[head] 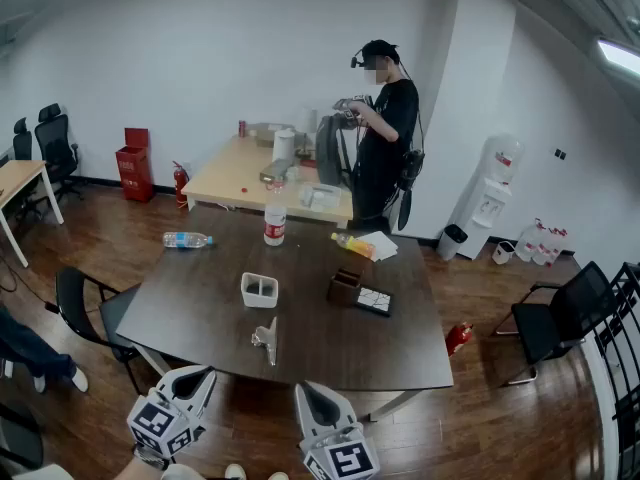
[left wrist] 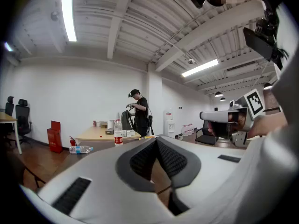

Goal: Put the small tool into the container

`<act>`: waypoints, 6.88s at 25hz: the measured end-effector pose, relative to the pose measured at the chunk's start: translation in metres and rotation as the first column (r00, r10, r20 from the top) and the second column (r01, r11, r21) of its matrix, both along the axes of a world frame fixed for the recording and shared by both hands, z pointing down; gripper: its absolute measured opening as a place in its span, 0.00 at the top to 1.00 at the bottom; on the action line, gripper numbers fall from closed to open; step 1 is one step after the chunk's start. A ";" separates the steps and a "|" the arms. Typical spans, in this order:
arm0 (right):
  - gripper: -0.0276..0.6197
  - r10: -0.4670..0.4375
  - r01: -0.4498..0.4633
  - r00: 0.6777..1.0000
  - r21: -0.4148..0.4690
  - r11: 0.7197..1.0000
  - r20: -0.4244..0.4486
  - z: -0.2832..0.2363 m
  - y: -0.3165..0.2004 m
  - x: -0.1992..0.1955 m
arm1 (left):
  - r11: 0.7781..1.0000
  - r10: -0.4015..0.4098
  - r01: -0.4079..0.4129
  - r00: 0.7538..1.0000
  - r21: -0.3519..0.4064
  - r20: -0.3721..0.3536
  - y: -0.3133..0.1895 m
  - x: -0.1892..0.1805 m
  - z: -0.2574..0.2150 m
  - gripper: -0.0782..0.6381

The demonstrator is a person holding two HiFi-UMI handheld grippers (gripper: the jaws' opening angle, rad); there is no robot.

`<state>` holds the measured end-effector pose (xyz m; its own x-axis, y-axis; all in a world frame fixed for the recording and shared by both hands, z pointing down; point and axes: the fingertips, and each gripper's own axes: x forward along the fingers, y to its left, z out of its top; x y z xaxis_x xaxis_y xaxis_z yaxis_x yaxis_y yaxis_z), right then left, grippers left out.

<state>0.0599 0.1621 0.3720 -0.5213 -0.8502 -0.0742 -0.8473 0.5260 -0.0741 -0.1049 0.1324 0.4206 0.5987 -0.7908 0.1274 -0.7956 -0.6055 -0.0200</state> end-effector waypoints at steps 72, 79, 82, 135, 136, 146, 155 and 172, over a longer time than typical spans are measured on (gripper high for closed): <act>0.95 -0.116 0.021 0.975 -0.441 0.897 -0.190 0.205 -0.329 -0.030 | 0.767 0.212 -0.095 0.971 -0.635 0.111 -0.281 0.051 0.221 0.74; 0.95 -0.117 0.008 0.976 -0.506 0.862 -0.184 0.238 -0.328 -0.025 | 0.594 0.278 -0.129 0.959 -0.794 0.052 -0.258 0.064 0.269 0.73; 0.95 -0.125 0.007 0.975 -0.538 0.843 -0.183 0.252 -0.325 -0.023 | 0.523 0.303 -0.141 0.952 -0.841 0.030 -0.254 0.068 0.281 0.73; 0.95 -0.015 -0.009 0.999 -0.502 0.865 -0.044 0.203 -0.352 0.017 | 0.943 -0.234 0.178 0.956 -0.280 -0.179 -0.415 0.077 0.189 0.88; 0.95 -0.013 -0.011 0.999 -0.504 0.863 -0.044 0.204 -0.352 0.019 | 0.943 -0.230 0.176 0.958 -0.283 -0.173 -0.413 0.080 0.193 0.88; 0.95 -0.009 -0.016 0.999 -0.528 0.849 -0.046 0.215 -0.355 0.026 | 0.912 -0.278 0.184 0.934 -0.367 -0.223 -0.416 0.077 0.220 0.85; 0.95 -0.014 -0.002 1.000 -0.531 0.847 -0.027 0.212 -0.360 0.015 | 0.930 -0.248 0.221 0.967 -0.294 -0.058 -0.395 0.061 0.215 0.71; 0.95 0.040 -0.058 0.997 -0.319 0.946 -0.063 0.134 -0.382 0.038 | 1.000 -0.014 0.014 1.000 -0.009 -0.007 -0.373 0.086 0.076 0.88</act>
<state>0.0977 -0.2197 0.5055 -0.4740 -0.8488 0.2341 -0.8789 0.4401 -0.1841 -0.0194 -0.2408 0.4969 0.5887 -0.7978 0.1301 -0.8039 -0.5947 -0.0095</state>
